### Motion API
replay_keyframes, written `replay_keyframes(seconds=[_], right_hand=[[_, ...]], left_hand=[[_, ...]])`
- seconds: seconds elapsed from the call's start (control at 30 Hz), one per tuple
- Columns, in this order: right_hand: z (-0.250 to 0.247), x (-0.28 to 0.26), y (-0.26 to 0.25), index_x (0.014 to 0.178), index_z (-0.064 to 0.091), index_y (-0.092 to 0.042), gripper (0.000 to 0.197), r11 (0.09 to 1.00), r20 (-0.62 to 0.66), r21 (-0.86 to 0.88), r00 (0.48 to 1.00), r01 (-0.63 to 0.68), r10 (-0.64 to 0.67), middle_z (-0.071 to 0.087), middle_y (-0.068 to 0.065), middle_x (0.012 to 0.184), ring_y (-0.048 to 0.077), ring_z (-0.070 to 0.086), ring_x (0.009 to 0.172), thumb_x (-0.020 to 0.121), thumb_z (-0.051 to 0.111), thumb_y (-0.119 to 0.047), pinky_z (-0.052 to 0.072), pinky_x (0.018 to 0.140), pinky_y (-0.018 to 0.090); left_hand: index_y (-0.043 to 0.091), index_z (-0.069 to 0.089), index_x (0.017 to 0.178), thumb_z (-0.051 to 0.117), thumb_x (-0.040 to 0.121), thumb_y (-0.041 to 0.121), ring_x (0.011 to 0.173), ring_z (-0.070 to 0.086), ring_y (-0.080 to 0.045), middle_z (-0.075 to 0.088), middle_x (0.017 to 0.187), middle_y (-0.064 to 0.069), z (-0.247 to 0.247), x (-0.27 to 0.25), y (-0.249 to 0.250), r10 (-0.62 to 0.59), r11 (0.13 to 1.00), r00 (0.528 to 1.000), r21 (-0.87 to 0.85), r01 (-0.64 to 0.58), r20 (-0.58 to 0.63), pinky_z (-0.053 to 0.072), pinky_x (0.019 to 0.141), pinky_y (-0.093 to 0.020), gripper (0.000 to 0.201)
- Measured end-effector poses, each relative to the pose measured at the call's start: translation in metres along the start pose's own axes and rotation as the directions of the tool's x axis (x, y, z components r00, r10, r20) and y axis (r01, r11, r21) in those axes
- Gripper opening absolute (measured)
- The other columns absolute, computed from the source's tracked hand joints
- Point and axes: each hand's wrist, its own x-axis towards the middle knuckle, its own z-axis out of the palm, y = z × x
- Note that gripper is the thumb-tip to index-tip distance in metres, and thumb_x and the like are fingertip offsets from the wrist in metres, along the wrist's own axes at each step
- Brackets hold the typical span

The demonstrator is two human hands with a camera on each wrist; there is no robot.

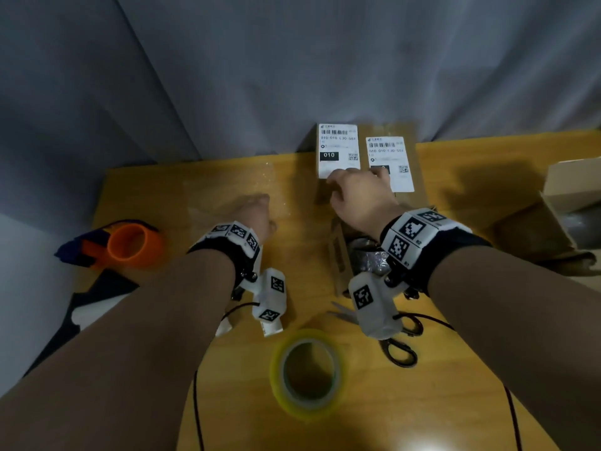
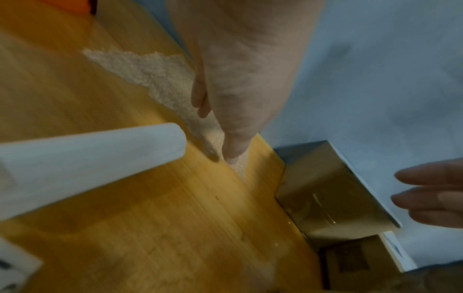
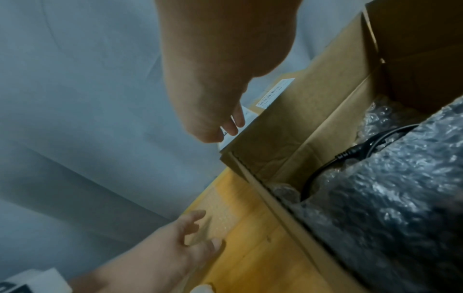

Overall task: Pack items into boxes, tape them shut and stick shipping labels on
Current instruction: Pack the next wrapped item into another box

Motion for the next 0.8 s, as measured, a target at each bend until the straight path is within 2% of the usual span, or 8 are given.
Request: replay_keyframes(seconds=[0.17,0.3,0.4,0.53,0.6,0.67,0.73,0.8], right_hand=[[0.005,-0.003,0.007,0.125,0.055,-0.021,0.033,0.998,0.025,0.045,0.999,-0.045,0.044,0.065,0.001,0.11,0.02,0.059,0.103,0.095,0.042,-0.021,0.015,0.11,0.039],[0.008,-0.008,0.01,0.124,0.055,-0.022,0.032,0.996,0.035,0.054,0.997,-0.07,0.068,0.065,-0.001,0.112,0.018,0.059,0.103,0.095,0.041,-0.021,0.016,0.109,0.039],[0.008,-0.013,0.01,0.123,0.057,-0.022,0.032,0.994,0.027,0.082,0.997,-0.075,0.073,0.065,-0.002,0.113,0.017,0.058,0.106,0.095,0.041,-0.02,0.016,0.11,0.038],[0.002,-0.019,0.01,0.122,0.057,-0.022,0.032,0.993,0.005,0.095,0.997,-0.072,0.072,0.065,-0.001,0.113,0.017,0.057,0.106,0.094,0.041,-0.019,0.018,0.107,0.035],[0.001,-0.02,0.011,0.123,0.057,-0.022,0.032,0.994,-0.003,0.086,0.998,-0.069,0.07,0.065,-0.002,0.112,0.017,0.057,0.105,0.094,0.042,-0.019,0.02,0.106,0.036],[-0.001,-0.022,0.012,0.123,0.057,-0.022,0.032,0.994,-0.007,0.085,0.998,-0.063,0.064,0.065,-0.001,0.113,0.018,0.057,0.106,0.095,0.042,-0.019,0.022,0.105,0.037],[-0.004,-0.026,0.012,0.124,0.056,-0.022,0.032,0.994,0.003,0.09,0.998,-0.061,0.061,0.064,-0.001,0.117,0.018,0.056,0.108,0.095,0.043,-0.019,0.025,0.104,0.037],[-0.009,-0.031,0.013,0.126,0.056,-0.022,0.033,0.994,0.02,0.093,0.998,-0.064,0.063,0.062,0.0,0.121,0.019,0.055,0.111,0.094,0.044,-0.019,0.028,0.103,0.036]], left_hand=[[0.004,0.033,0.141,0.055,0.093,0.03,0.129,0.039,-0.027,0.033,0.146,-0.014,0.009,0.006,-0.001,0.029,0.982,0.999,0.185,-0.036,0.04,0.037,0.101,-0.033,0.059],[0.007,0.049,0.129,0.055,0.093,0.022,0.12,0.047,-0.025,0.048,0.132,-0.012,0.015,0.006,-0.006,0.077,0.98,0.997,0.183,-0.075,-0.003,0.041,0.096,-0.032,0.04],[0.009,0.056,0.121,0.052,0.093,0.015,0.116,0.048,-0.025,0.049,0.127,-0.011,0.018,0.009,-0.007,0.066,0.983,0.998,0.17,-0.066,0.005,0.043,0.095,-0.032,0.029],[0.014,0.06,0.117,0.05,0.092,0.008,0.117,0.047,-0.026,0.043,0.131,-0.008,0.022,0.013,-0.006,0.003,0.986,1.0,0.166,-0.008,0.03,0.041,0.099,-0.033,0.028],[0.011,0.059,0.116,0.048,0.091,0.002,0.117,0.047,-0.027,0.043,0.131,-0.008,0.023,0.014,-0.005,0.009,0.994,1.0,0.106,-0.007,-0.015,0.041,0.098,-0.035,0.029],[0.005,0.056,0.114,0.044,0.092,0.004,0.11,0.051,-0.03,0.049,0.126,-0.011,0.021,0.009,0.0,0.04,0.999,0.994,0.002,-0.04,-0.102,0.043,0.094,-0.037,0.025],[0.003,0.05,0.111,0.041,0.094,0.01,0.088,0.056,-0.029,0.058,0.102,-0.012,0.012,-0.005,0.006,0.082,0.98,0.966,-0.154,-0.122,-0.247,0.045,0.077,-0.037,0.02],[0.006,0.044,0.104,0.038,0.096,0.016,0.063,0.049,-0.023,0.052,0.073,-0.005,-0.003,-0.021,0.014,0.085,0.94,0.92,-0.276,-0.201,-0.382,0.04,0.058,-0.034,0.014]])
